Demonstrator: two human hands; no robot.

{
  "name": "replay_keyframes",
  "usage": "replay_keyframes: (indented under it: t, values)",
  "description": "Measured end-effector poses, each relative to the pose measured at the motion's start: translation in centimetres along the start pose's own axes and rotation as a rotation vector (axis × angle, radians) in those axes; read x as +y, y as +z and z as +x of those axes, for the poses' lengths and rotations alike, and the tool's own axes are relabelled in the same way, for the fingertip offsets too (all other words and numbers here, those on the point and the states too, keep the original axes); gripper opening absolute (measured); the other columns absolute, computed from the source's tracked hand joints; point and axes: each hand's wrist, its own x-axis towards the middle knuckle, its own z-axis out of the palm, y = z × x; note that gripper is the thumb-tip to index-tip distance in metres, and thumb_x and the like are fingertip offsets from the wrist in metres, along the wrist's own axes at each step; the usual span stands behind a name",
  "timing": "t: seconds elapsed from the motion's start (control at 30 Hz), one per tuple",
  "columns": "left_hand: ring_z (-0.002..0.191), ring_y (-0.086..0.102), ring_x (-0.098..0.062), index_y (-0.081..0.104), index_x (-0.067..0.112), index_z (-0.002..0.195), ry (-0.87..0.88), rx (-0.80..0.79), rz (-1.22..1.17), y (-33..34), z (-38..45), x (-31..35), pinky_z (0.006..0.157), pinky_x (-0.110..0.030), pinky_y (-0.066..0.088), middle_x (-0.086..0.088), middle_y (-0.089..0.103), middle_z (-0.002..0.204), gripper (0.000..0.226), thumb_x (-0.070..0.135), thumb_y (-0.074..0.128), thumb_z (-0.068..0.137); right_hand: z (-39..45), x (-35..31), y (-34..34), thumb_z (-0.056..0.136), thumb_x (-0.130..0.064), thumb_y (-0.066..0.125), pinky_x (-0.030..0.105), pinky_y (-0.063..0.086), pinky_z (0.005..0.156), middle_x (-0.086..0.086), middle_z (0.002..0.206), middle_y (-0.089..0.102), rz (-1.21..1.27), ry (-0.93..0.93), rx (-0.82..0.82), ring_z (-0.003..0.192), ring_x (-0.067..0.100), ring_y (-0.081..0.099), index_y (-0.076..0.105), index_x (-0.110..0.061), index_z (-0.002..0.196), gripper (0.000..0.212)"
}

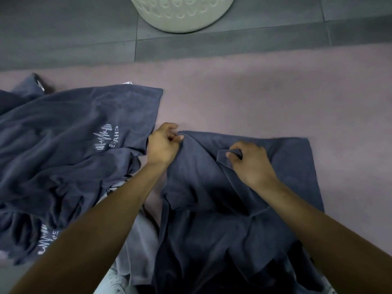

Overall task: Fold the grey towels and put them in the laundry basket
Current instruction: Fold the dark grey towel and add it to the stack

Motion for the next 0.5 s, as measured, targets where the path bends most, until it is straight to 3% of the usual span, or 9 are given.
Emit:
replay_keyframes:
  t: [0.1,0.17,0.3,0.37,0.43,0.5]
  values:
    - [0.088,0.06,-0.024,0.069,0.009,0.099,0.061,-0.009,0.209,0.1,-0.3,1.3,0.079,-0.021,0.041,-0.011,0.065,0.094,0.014,0.011,0.065,0.086,-0.9,0.4,-0.3,0.094,-0.019,0.056,0.01,0.044,0.065,-0.009,0.08,0.063,0.041,-0.014,0.072,0.074,0.008,0.057,0.064,-0.012,0.093,0.011]
    - [0.092,0.058,-0.026,0.067,0.011,0.096,0.091,0.006,0.264,0.5,-1.2,1.9,0.08,-0.028,0.043,-0.013,0.06,0.104,0.011,0.015,0.06,0.089,-1.8,1.0,-0.7,0.095,-0.021,0.056,0.004,0.038,0.06,-0.011,0.075,0.06,0.068,0.0,0.127,0.07,0.007,0.055,0.064,-0.016,0.094,0.009]
    - [0.078,0.059,-0.024,0.06,0.013,0.096,0.305,-0.112,0.154,2.9,-4.7,4.6,0.068,-0.033,0.048,-0.006,0.065,0.088,0.009,0.018,0.053,0.095,-3.6,3.5,-2.3,0.099,-0.023,0.049,0.02,0.042,0.062,0.0,0.073,0.066,0.09,0.064,0.22,0.068,0.015,0.061,0.066,-0.011,0.097,0.021]
    - [0.074,0.058,-0.023,0.059,0.012,0.094,0.396,-0.176,0.082,4.8,-6.5,6.9,0.066,-0.035,0.048,-0.004,0.064,0.084,0.008,0.017,0.053,0.095,-4.1,5.3,-3.4,0.098,-0.02,0.05,0.028,0.044,0.061,0.002,0.069,0.064,0.081,0.087,0.306,0.062,0.016,0.058,0.065,-0.01,0.089,0.02]
    - [0.075,0.058,-0.025,0.059,0.011,0.094,0.429,-0.225,0.039,6.7,-7.7,9.0,0.067,-0.037,0.049,-0.005,0.064,0.083,0.007,0.015,0.053,0.094,-4.4,7.2,-4.4,0.097,-0.016,0.052,0.028,0.044,0.062,0.003,0.071,0.063,0.081,0.116,0.395,0.062,0.017,0.056,0.064,-0.009,0.082,0.02]
    - [0.077,0.058,-0.028,0.059,0.01,0.094,0.445,-0.266,0.039,8.4,-8.2,10.4,0.068,-0.039,0.048,-0.006,0.064,0.081,0.007,0.013,0.053,0.093,-4.4,9.2,-5.4,0.095,-0.012,0.053,0.025,0.047,0.073,0.005,0.089,0.062,0.108,0.151,0.475,0.076,0.015,0.056,0.066,-0.008,0.088,0.015]
